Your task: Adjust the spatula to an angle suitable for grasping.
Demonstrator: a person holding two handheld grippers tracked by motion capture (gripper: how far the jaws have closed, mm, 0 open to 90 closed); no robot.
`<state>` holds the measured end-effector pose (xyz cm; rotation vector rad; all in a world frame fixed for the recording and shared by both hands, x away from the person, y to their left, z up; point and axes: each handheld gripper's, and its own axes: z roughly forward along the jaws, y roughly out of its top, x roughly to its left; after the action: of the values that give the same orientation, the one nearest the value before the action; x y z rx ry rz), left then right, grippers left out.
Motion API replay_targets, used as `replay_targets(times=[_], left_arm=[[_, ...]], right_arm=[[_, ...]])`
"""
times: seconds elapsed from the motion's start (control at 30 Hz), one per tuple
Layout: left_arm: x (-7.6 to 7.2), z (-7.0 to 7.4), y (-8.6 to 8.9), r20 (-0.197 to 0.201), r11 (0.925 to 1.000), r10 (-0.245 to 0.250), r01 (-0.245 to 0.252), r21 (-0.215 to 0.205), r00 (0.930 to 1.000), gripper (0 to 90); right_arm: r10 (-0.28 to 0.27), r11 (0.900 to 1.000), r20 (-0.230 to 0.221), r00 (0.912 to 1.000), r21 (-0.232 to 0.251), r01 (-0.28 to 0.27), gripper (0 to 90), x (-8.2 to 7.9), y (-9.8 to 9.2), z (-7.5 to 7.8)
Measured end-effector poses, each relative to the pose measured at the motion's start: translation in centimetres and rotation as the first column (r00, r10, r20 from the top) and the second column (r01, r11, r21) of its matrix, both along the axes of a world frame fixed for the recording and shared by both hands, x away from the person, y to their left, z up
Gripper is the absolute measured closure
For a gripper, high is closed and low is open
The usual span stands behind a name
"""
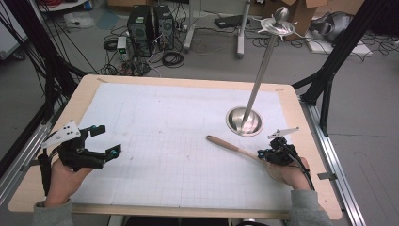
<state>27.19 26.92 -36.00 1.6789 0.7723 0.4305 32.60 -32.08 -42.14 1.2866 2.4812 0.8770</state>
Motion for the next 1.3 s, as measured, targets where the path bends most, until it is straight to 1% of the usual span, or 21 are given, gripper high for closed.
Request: replay_targets(times=[0.3, 0.37, 0.47, 0.53, 0.6, 0.7, 0.77, 0.87, 0.9, 1.0, 1.13, 1.3], left_arm=[[0.2, -0.1, -0.2, -0.004, 1.0000, -0.003, 0.003, -0.003, 1.0000, 1.7], [0.2, -0.1, -0.2, -0.003, 1.0000, -0.005, 0.005, 0.001, 1.0000, 1.7], [0.2, -0.1, -0.3, -0.004, 1.0000, -0.008, 0.008, -0.001, 1.0000, 1.7], [0.2, -0.1, -0.4, -0.005, 1.0000, -0.007, 0.007, 0.002, 1.0000, 1.7], [0.3, -0.1, -0.4, -0.005, 1.0000, -0.009, 0.009, 0.001, 0.9999, 1.7], [0.2, -0.1, -0.5, -0.004, 0.9999, -0.012, 0.012, 0.003, 0.9999, 1.7], [0.2, 0.0, -0.4, -0.003, 1.0000, -0.008, 0.008, 0.003, 1.0000, 1.7], [0.2, 0.0, -0.3, -0.001, 1.0000, -0.005, 0.005, 0.001, 1.0000, 1.7], [0.2, 0.0, -0.3, -0.001, 1.0000, -0.004, 0.004, -0.001, 1.0000, 1.7], [0.2, 0.0, -0.2, 0.000, 1.0000, -0.001, 0.001, 0.002, 1.0000, 1.7], [0.1, 0.0, -0.1, 0.003, 1.0000, -0.001, 0.001, -0.001, 1.0000, 1.7], [0.1, 0.0, -0.1, 0.002, 1.0000, 0.001, -0.001, 0.000, 1.0000, 1.7]], right_arm=[[0.013, 1.000, 0.002, 0.9999, 0.008, -0.013, 90.0, -1.4, 0.4, -0.1], [0.014, 1.000, -0.009, 0.9999, 0.013, -0.014, 90.0, -1.6, 0.6, 0.0], [0.019, 1.000, -0.006, 0.9998, 0.010, -0.019, 90.0, -2.0, 0.8, -0.1], [0.027, 1.000, -0.005, 0.9996, 0.009, -0.027, 90.0, -2.2, 0.9, 0.0], [0.034, 0.999, 0.003, 0.9994, -0.004, -0.034, 90.0, -2.3, 1.0, 0.0], [0.027, 1.000, 0.005, 0.9996, 0.001, -0.027, 90.0, -2.2, 1.0, 0.0], [0.024, 1.000, 0.016, 0.9996, 0.005, -0.024, 90.0, -2.1, 1.0, 0.2], [0.021, 1.000, 0.053, 0.9984, 0.016, -0.022, 90.0, -2.2, 1.2, 1.0], [0.029, 0.999, 0.067, 0.9973, 0.019, -0.030, 90.0, -2.2, 1.3, 1.2], [0.047, 0.999, 0.090, 0.9948, 0.021, -0.050, 90.0, -2.2, 2.0, 1.8], [0.077, 0.997, 0.104, 0.9916, 0.015, -0.079, 90.0, -2.0, 3.2, 1.9], [0.102, 0.994, 0.109, 0.9888, 0.020, -0.104, 90.0, -1.6, 4.8, 1.7]])
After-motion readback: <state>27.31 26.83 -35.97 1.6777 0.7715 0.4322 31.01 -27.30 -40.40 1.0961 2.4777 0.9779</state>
